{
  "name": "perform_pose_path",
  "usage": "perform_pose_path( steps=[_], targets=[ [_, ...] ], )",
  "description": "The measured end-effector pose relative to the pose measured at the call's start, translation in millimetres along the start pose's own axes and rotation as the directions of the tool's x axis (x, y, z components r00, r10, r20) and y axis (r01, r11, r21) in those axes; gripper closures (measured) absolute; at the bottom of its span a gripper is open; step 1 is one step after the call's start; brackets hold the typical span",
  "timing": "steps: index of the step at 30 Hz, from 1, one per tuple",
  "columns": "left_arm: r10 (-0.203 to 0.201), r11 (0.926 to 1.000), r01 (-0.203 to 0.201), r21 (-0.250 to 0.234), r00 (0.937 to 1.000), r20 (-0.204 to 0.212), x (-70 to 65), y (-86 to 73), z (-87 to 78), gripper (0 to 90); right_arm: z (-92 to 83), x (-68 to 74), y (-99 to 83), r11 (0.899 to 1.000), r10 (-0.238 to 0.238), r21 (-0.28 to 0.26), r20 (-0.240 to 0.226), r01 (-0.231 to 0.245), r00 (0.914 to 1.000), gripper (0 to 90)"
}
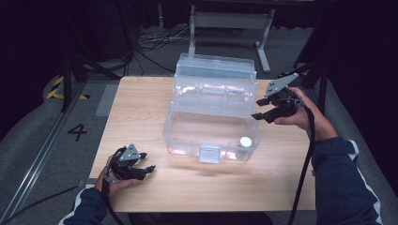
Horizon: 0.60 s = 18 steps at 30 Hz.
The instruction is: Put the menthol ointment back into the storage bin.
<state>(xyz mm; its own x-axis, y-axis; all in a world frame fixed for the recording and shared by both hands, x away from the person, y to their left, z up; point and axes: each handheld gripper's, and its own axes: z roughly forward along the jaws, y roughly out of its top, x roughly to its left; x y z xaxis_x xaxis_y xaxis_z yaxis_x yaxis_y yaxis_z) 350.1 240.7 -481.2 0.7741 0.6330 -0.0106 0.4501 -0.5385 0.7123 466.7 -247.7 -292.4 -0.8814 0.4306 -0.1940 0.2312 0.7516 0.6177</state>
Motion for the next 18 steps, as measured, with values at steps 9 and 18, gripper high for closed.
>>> perform_pose_path(
  steps=[9, 18],
  targets=[
    [0.009, 1.0000, -0.009, 0.003, 0.9998, -0.018, -2.7, 6.1, -3.1, 33.5, -4.1, -16.6, 6.2, 0.995, 0.051, -0.085, 0.094, -0.043, 0.9943, 44.1],
    [0.066, 0.9945, -0.068, -0.080, 0.9976, -0.020, -16.5, 33.6, -18.0, 33.2, -2.7, -32.0, 14.0, 0.990, 0.082, -0.129, 0.131, -0.065, 0.9880, 43.9]
  ],
)
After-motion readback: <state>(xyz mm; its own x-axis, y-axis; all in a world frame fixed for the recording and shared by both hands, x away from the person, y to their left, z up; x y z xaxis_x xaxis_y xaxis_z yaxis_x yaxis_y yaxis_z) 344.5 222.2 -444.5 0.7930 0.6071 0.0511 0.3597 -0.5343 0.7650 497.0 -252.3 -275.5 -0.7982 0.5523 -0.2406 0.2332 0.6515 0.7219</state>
